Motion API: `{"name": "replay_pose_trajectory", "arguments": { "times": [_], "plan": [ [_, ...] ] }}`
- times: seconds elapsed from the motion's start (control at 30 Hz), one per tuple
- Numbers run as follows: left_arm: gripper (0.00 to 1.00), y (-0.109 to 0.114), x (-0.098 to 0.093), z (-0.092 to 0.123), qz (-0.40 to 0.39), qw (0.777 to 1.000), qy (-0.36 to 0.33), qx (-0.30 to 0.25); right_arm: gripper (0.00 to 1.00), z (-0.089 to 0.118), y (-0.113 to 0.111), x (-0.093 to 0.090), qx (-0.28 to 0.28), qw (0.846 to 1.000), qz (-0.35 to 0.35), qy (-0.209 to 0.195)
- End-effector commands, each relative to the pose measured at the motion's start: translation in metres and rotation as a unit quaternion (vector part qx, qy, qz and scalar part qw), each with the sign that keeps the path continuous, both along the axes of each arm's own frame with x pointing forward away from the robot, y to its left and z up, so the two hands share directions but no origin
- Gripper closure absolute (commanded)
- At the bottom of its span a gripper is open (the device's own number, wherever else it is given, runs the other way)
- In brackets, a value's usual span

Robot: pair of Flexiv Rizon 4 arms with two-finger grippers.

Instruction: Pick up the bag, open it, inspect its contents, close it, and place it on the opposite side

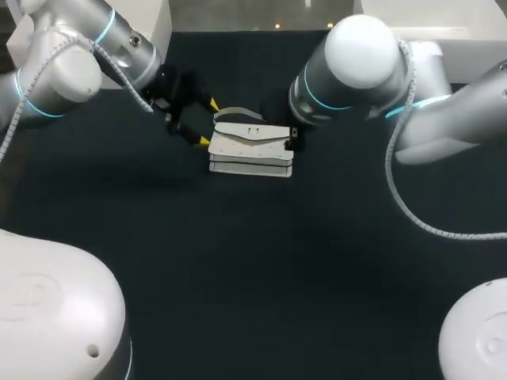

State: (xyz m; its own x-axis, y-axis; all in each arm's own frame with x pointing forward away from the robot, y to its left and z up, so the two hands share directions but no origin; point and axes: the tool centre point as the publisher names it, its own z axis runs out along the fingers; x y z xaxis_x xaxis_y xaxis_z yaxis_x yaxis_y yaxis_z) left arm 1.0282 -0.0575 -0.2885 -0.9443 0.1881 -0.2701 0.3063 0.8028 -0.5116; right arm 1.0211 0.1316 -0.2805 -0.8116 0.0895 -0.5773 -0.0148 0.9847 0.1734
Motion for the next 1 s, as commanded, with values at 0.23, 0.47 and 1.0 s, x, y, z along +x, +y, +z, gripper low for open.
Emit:
{"name": "replay_pose_trajectory", "arguments": {
  "times": [0.23,0.47,1.0],
  "plan": [
    [0.0,0.001,0.004,0.005,-0.015,0.999,0.034,0.03,0.0,0.006,0.0,0.007,0.015,0.998,0.003,0.058],
    [0.0,0.001,0.004,0.005,-0.015,0.999,0.034,0.03,0.0,0.006,0.0,0.007,0.015,0.998,0.003,0.058],
    [0.0,-0.007,0.01,0.023,0.215,0.968,0.127,-0.009,0.0,0.024,-0.013,0.041,0.091,0.947,-0.235,0.198]
  ]
}}
